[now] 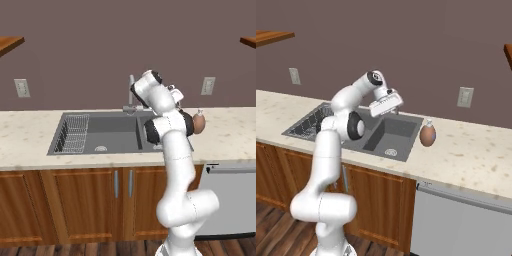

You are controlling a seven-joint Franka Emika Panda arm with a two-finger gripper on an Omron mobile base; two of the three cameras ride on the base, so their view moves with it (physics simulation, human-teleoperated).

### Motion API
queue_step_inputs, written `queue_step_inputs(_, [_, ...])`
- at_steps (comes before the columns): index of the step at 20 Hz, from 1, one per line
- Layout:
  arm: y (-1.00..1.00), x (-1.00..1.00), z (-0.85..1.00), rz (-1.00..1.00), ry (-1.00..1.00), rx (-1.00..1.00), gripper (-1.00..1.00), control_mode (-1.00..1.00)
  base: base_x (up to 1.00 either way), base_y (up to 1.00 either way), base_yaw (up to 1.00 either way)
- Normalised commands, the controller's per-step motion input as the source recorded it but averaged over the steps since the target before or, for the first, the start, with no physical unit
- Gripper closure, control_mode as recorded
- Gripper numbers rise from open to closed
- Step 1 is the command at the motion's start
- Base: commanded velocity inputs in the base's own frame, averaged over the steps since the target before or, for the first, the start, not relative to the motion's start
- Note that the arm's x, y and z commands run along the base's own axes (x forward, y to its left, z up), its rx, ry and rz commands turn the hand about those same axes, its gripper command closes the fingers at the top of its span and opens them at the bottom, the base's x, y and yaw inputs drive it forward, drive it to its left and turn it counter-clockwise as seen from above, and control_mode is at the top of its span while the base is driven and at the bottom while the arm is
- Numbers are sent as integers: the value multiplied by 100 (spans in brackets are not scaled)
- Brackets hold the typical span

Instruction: Restock the sink supplies by placing the sponge and soap dispenser on the counter and next to the sink. Make sure the soap dispenser is upright.

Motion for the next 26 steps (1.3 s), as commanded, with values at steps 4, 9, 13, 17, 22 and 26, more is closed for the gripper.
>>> queue_step_inputs(4, [3, -100, 42, 0, -41, 0, -100, -100, 0, 0, 0])
queue_step_inputs(9, [4, -100, 17, -1, -45, 0, -100, -100, 0, 0, 0])
queue_step_inputs(13, [4, -100, 28, -3, -43, 1, -100, -100, 0, 0, 0])
queue_step_inputs(17, [14, -100, 56, -4, -32, 4, -100, -100, 0, 0, 0])
queue_step_inputs(22, [19, -100, 55, -4, -23, 7, -100, -100, 0, 0, 0])
queue_step_inputs(26, [13, -100, 21, 0, -17, 9, -100, -100, 0, 0, 0])
